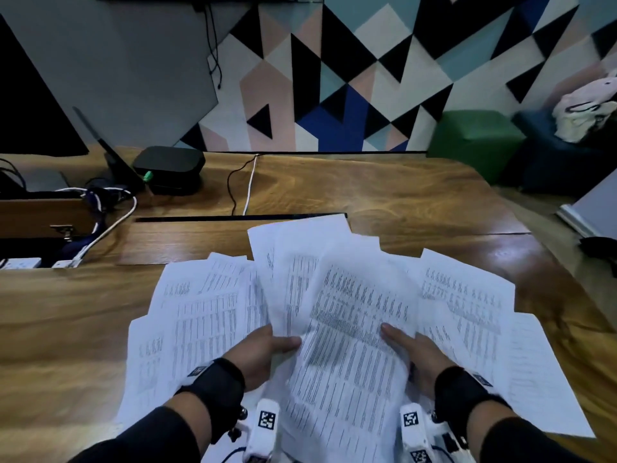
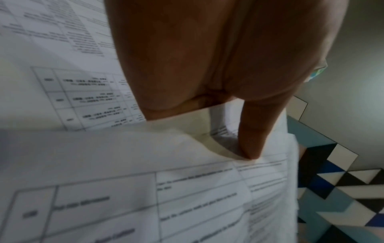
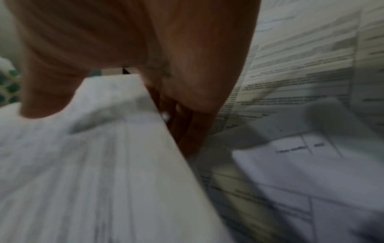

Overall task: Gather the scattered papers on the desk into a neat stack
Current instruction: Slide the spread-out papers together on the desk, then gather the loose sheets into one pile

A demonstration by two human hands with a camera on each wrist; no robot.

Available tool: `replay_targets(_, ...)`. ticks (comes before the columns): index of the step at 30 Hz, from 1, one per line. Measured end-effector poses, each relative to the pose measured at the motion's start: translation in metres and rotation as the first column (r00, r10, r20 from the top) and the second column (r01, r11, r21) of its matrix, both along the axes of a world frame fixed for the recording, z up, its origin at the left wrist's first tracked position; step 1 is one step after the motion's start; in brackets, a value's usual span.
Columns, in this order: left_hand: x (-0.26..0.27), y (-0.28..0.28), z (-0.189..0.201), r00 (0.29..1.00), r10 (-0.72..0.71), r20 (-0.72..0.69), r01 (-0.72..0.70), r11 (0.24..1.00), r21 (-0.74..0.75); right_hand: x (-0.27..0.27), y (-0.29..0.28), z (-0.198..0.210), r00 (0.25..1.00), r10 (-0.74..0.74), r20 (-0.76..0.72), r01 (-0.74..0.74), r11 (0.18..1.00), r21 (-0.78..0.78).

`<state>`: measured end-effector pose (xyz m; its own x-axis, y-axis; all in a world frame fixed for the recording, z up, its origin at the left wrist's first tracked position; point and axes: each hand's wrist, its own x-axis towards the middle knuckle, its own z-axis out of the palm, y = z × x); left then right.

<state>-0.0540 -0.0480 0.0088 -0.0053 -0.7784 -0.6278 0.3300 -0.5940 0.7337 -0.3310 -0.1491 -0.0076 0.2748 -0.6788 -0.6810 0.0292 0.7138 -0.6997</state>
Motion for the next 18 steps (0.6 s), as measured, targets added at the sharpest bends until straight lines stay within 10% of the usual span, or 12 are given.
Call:
replay_targets(6, 0.000, 0.007, -0.016, 0.995, 0.085, -0.053, -0.081, 0.993, 0.084, 0.017, 0.017, 0.006, 0.983, 0.087, 0.162, -0.116, 0.977, 0.178)
replay_targets(10, 0.007, 0.014, -0.030, 0.964, 0.021, 0.265, -0.062, 0.987, 0.150, 0.022, 0.018, 0.005, 0.967, 0.195, -0.167, -0.197, 0.980, 0.004)
replay_targets(12, 0.016, 0.018, -0.031, 0.855, -0.046, 0.517, -0.041, 0.987, 0.155, 0.022, 0.014, 0.002, 0.854, 0.256, -0.454, -0.341, 0.933, -0.117)
replay_targets(16, 0.060, 0.038, -0.038, 0.368, -0.100, 0.924, -0.324, 0.918, 0.229, 0.010, 0.014, -0.005, 0.774, 0.194, -0.603, -0.368, 0.912, -0.179)
replay_targets(18, 0.088, 0.053, -0.046, 0.382, -0.146, 0.912, -0.505, 0.793, 0.339, 0.004, 0.017, -0.013, 0.765, 0.172, -0.621, -0.352, 0.918, -0.180)
